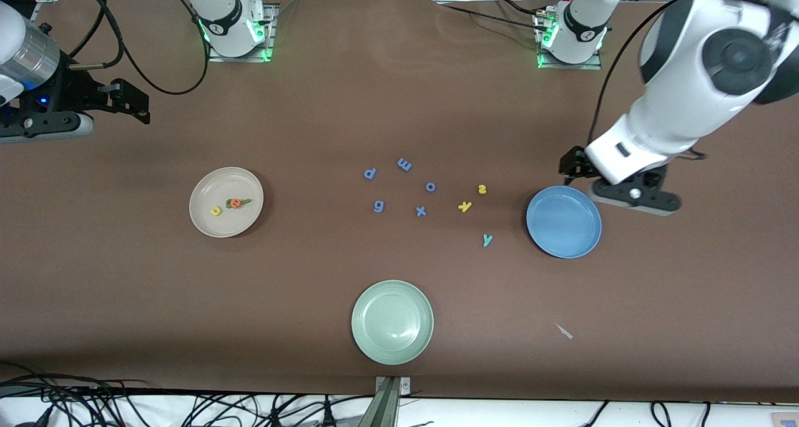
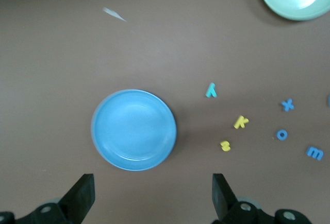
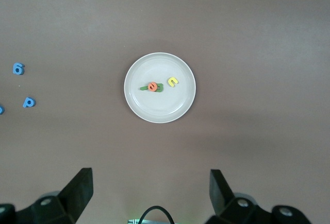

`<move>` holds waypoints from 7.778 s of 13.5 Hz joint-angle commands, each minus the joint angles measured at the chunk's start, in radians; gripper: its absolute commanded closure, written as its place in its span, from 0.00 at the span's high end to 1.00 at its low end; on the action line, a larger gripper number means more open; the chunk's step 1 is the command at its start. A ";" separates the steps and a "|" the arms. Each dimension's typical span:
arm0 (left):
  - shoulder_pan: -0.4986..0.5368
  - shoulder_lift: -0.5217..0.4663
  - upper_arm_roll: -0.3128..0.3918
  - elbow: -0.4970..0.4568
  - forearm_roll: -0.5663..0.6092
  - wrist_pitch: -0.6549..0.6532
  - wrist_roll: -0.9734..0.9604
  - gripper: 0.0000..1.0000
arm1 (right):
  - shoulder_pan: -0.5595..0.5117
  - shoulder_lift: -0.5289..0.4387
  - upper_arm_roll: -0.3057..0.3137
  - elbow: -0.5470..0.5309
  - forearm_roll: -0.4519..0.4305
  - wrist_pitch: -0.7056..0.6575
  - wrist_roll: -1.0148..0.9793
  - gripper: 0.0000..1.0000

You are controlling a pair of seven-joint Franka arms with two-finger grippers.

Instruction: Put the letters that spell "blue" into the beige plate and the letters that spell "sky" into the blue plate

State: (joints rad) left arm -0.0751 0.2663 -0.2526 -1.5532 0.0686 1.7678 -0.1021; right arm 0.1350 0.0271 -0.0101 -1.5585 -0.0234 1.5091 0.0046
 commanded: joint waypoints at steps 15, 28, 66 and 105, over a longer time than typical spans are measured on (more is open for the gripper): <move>-0.183 0.461 -0.002 0.009 0.160 0.410 -0.048 1.00 | -0.003 -0.003 -0.005 0.008 0.010 -0.013 -0.009 1.00; -0.137 0.521 0.001 -0.054 0.169 0.548 -0.001 0.65 | -0.003 -0.001 -0.019 0.006 0.010 -0.013 -0.015 1.00; -0.074 0.473 -0.186 -0.162 0.230 0.524 0.108 1.00 | -0.005 -0.001 -0.028 0.005 0.010 -0.015 -0.015 1.00; 0.140 0.333 -0.349 -0.251 0.204 0.274 -0.239 0.99 | -0.006 -0.001 -0.036 0.005 0.010 -0.015 -0.015 1.00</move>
State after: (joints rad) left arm 0.0584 0.6185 -0.5883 -1.7715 0.2956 2.0418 -0.2323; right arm 0.1328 0.0297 -0.0442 -1.5589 -0.0235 1.5055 0.0034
